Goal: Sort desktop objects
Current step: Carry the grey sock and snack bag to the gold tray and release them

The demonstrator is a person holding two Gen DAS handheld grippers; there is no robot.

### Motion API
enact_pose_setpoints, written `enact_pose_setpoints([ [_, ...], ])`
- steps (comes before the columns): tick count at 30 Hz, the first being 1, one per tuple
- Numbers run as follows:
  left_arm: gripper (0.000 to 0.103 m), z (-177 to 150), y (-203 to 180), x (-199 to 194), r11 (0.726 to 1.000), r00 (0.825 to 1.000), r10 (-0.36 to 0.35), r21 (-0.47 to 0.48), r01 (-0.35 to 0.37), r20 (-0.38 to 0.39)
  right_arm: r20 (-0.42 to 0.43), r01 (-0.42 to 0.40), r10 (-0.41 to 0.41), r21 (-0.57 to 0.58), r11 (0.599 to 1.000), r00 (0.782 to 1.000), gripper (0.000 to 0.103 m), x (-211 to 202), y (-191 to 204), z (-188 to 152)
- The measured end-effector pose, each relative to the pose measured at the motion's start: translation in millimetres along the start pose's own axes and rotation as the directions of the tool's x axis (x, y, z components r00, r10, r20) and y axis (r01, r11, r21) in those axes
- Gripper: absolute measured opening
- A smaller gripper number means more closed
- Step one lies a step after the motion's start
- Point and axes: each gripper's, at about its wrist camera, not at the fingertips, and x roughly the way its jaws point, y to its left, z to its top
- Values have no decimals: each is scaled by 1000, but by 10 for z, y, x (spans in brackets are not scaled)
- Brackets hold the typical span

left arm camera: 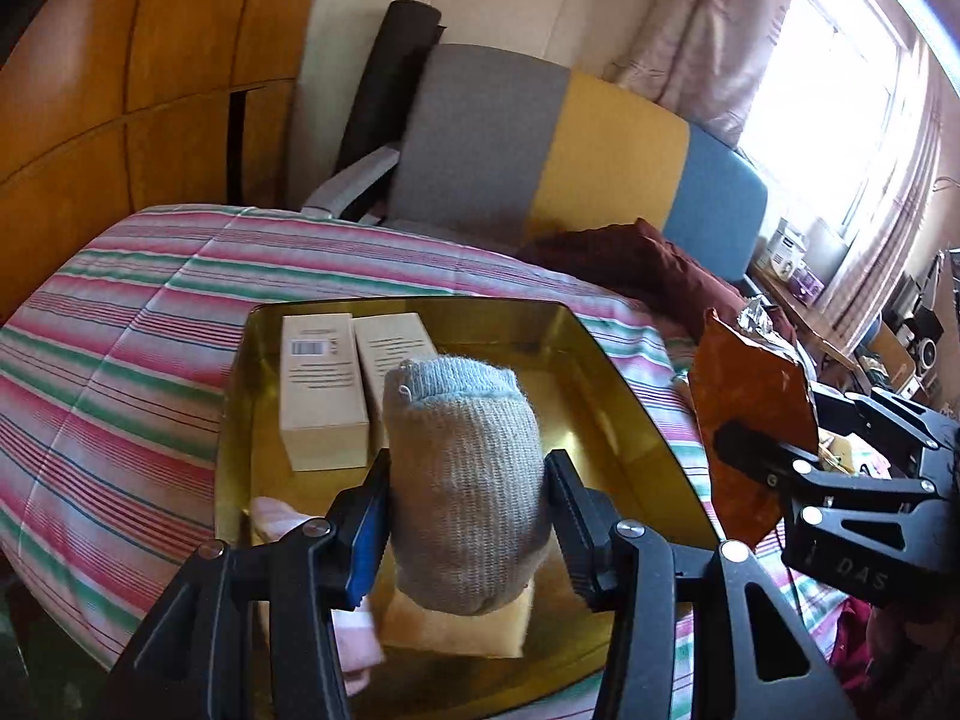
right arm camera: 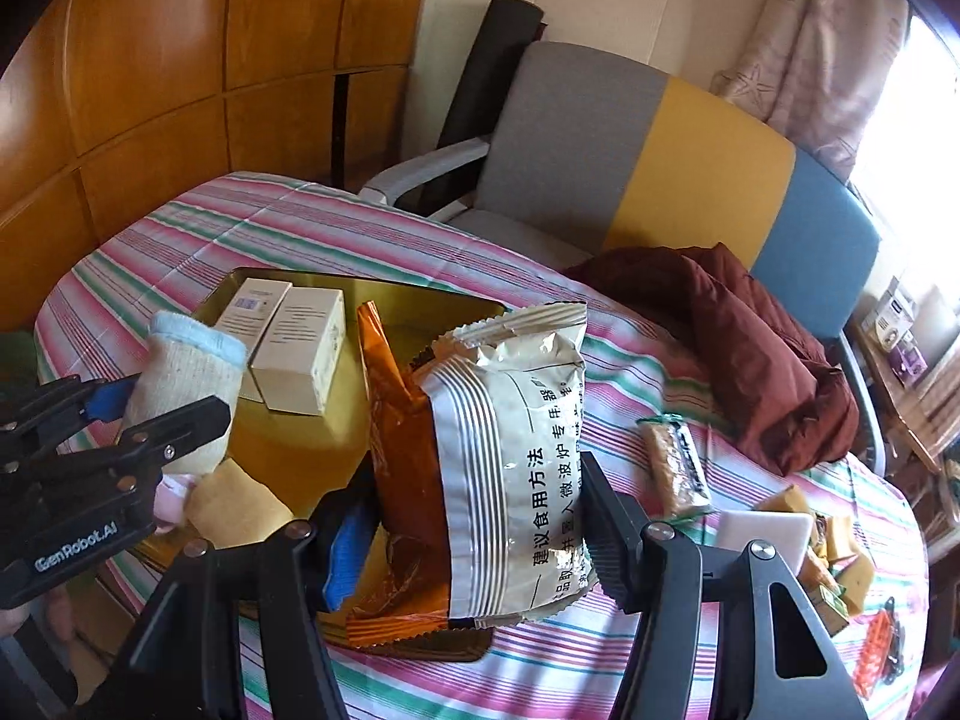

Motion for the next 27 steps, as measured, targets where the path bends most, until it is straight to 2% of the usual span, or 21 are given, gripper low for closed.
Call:
enact_pose_setpoints([
  [18, 50, 9, 244, 236, 997, 996, 77, -20, -78, -49, -8, -17, 17, -45, 999, 1000, 62, 201, 258, 52],
  [27, 50, -38, 295, 284, 995, 994, 90, -30, -92, -64, 3, -19, 19, -50, 999, 1000, 62, 221, 333, 48],
])
